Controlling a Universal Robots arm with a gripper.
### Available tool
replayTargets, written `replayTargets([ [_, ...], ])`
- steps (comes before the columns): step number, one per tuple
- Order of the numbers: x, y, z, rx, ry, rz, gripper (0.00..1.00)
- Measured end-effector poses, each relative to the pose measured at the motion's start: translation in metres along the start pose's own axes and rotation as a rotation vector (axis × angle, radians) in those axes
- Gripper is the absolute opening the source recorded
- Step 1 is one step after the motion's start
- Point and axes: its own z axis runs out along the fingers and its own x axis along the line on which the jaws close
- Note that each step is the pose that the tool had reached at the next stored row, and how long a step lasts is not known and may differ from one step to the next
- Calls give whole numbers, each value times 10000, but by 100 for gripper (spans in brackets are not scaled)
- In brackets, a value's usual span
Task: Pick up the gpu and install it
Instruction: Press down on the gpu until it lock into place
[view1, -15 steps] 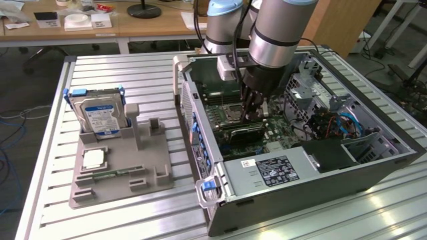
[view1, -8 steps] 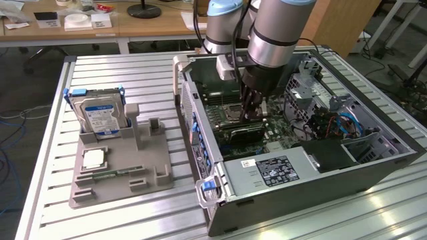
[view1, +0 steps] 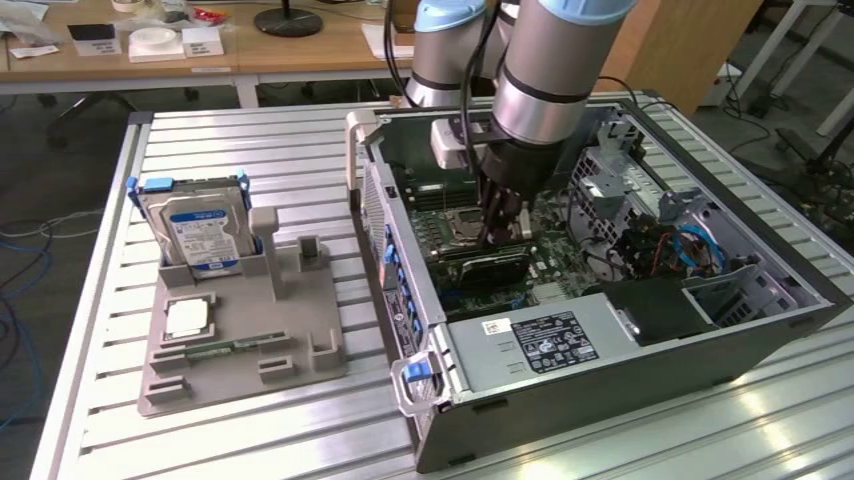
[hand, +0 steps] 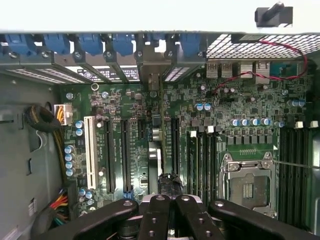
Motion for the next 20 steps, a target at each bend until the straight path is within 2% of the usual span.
replayTargets([
  [20,9,8,135,5,2,74,11],
])
